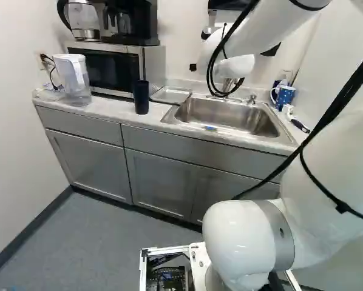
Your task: Rinse the cup and place it in the tray
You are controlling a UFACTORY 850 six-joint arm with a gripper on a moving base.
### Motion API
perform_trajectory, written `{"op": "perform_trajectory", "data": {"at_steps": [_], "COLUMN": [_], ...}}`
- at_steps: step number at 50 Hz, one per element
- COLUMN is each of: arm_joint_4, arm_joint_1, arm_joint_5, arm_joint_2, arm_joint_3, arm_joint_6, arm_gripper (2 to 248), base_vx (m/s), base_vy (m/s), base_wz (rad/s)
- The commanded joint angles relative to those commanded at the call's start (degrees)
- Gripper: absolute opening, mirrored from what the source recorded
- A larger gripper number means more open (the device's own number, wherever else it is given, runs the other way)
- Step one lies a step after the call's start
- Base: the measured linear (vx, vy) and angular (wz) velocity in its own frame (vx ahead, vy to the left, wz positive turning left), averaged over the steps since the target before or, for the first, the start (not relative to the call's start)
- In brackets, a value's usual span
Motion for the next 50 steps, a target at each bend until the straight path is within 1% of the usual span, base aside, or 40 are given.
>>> {"op": "perform_trajectory", "data": {"at_steps": [20,40,50], "arm_joint_4": [0.0,0.0,0.0], "arm_joint_1": [-0.15,-0.23,-0.8], "arm_joint_5": [0.0,0.0,0.0], "arm_joint_2": [-0.39,-0.56,-1.9], "arm_joint_3": [-0.36,-0.51,-1.74], "arm_joint_6": [0.0,0.0,0.0], "arm_gripper": [247,247,247], "base_vx": [0.043,0.001,0.0], "base_vy": [-0.047,-0.001,0.0], "base_wz": [0.005,0.0,0.0]}}
